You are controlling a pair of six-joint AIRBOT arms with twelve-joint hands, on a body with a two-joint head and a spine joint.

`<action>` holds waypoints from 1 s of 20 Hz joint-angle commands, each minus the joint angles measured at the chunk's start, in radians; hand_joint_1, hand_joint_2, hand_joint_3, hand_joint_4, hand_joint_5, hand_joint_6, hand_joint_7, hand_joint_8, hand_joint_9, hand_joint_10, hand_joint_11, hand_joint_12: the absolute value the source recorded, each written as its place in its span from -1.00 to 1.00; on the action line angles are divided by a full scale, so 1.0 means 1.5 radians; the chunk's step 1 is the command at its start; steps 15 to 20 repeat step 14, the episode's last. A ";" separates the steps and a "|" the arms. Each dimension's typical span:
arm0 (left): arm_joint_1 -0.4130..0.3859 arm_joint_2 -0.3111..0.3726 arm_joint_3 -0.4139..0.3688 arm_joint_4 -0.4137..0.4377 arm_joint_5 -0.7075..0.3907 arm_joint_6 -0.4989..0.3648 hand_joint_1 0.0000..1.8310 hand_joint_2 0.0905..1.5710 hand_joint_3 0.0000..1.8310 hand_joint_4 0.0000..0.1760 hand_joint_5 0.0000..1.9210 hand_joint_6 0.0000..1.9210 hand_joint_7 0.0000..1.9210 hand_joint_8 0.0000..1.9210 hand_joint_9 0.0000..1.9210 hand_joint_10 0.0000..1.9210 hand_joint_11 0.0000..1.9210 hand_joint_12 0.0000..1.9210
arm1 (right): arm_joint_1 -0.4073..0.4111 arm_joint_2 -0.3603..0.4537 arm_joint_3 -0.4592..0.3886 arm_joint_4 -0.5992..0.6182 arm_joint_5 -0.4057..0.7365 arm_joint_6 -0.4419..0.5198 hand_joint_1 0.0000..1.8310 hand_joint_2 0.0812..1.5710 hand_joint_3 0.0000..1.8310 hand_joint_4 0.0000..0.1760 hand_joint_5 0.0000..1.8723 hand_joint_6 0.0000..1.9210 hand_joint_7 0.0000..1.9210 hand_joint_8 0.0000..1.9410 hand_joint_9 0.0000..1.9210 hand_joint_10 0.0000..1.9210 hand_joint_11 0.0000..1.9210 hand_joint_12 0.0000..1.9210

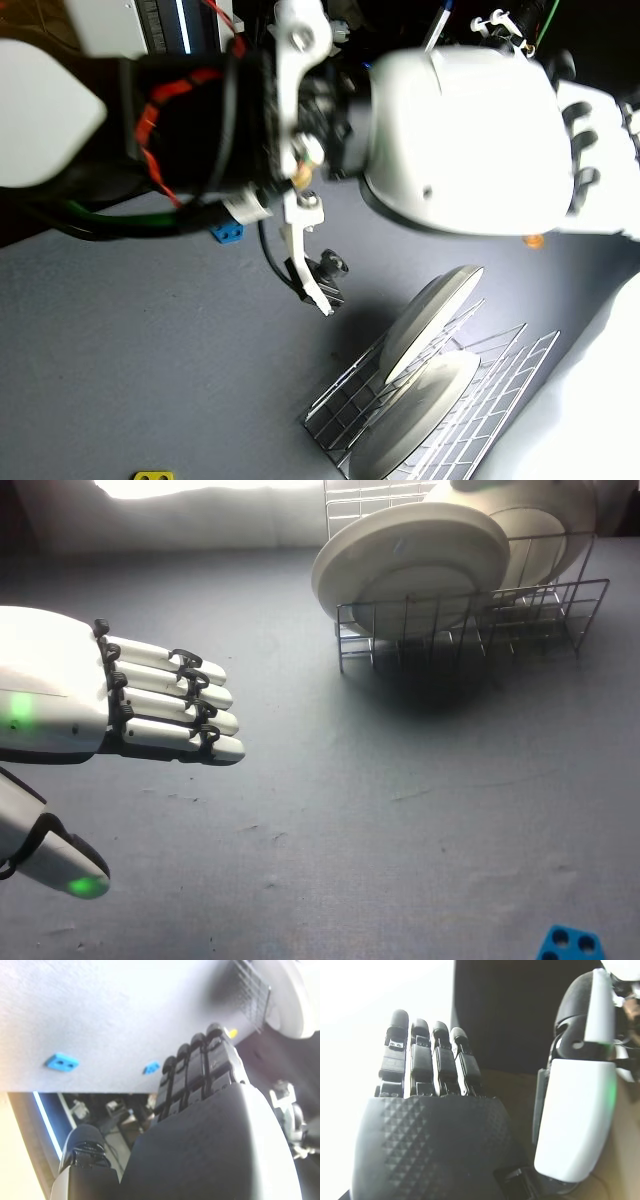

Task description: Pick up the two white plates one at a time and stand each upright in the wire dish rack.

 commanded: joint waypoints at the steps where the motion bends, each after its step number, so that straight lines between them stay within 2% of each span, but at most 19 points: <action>1: -0.009 0.002 -0.005 -0.037 -0.002 0.001 -1.00 0.38 -1.00 -1.00 -0.88 -0.99 -0.86 -0.99 -0.90 -0.99 -0.95 -0.97 | 0.001 0.006 -0.007 0.019 0.053 -0.014 0.13 0.11 -0.99 -1.00 -0.72 -0.98 -0.62 -0.98 -0.66 -0.97 -1.00 -0.04; 2: -0.009 0.002 -0.009 -0.037 0.000 0.001 -1.00 0.39 -1.00 -1.00 -0.82 -1.00 -0.79 -1.00 -0.84 -0.99 -0.91 -0.92 | -0.009 0.012 -0.015 0.006 0.053 -0.028 0.13 0.12 -0.99 -1.00 -0.66 -0.98 -0.55 -0.98 -0.59 -0.96 -1.00 0.07; 4: -0.009 0.002 -0.016 -0.036 0.001 0.001 -1.00 0.40 -1.00 -1.00 -0.78 -1.00 -0.75 -1.00 -0.80 -1.00 -1.00 -0.60 | -0.029 0.023 -0.027 -0.011 0.053 -0.047 0.14 0.15 -0.98 -1.00 -0.65 -0.98 -0.54 -0.99 -0.58 -0.97 -1.00 0.10; 8: -0.005 0.003 -0.014 -0.036 0.001 0.001 -1.00 0.41 -1.00 -1.00 -0.71 -0.99 -0.60 -0.98 -0.70 -0.99 -1.00 -0.44 | -0.059 0.031 -0.032 -0.066 0.055 -0.050 0.17 0.15 -1.00 -1.00 -0.53 -0.97 -0.44 -0.98 -0.49 -0.96 -1.00 0.22; 13: 0.004 0.003 -0.007 -0.036 0.001 0.001 -1.00 0.43 -1.00 -1.00 -0.66 -1.00 -0.53 -0.99 -0.64 -0.99 -1.00 -0.38 | -0.097 0.041 -0.033 -0.069 0.081 -0.101 0.15 0.19 -0.99 -1.00 -0.46 -0.98 -0.35 -0.97 -0.39 -0.94 -0.97 0.25; 20: 0.005 0.003 -0.006 -0.036 0.001 0.001 -1.00 0.44 -1.00 -1.00 -0.67 -1.00 -0.53 -0.99 -0.64 -0.99 -1.00 -0.38 | -0.101 0.041 -0.033 -0.069 0.085 -0.104 0.17 0.21 -0.99 -1.00 -0.44 -0.98 -0.33 -0.98 -0.37 -0.95 -0.95 0.23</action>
